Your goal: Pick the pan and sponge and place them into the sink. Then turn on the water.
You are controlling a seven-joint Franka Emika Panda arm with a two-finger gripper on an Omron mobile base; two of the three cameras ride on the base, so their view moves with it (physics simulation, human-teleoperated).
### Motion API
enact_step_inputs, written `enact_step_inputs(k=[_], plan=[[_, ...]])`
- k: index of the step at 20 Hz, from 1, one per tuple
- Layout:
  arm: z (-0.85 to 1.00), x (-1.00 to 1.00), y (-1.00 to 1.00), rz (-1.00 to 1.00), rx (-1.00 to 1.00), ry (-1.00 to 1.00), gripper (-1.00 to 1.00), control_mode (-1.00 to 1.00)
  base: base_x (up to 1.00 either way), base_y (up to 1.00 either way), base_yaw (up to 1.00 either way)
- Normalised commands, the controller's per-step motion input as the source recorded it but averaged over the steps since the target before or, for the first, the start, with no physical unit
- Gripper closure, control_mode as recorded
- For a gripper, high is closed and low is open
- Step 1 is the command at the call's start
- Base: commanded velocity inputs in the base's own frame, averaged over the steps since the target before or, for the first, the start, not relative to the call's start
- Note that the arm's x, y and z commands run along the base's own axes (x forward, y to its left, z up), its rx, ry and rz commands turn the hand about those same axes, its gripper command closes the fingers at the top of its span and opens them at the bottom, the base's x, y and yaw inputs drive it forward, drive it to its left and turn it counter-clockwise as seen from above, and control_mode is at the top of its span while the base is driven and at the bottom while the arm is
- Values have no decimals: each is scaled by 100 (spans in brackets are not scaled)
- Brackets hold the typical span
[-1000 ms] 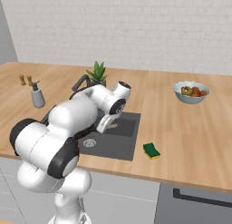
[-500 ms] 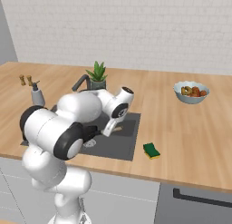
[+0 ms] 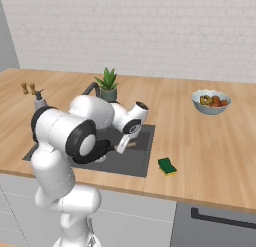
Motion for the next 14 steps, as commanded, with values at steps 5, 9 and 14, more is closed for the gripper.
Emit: enact_step_inputs(k=[5,9,14], plan=[[-39,23,0,0,0,-1,100,-100,0,0,0],[-46,14,0,1,0,-1,100,-100,0,0,0],[-50,18,8,4,0,-1,100,-100,0,0,0]])
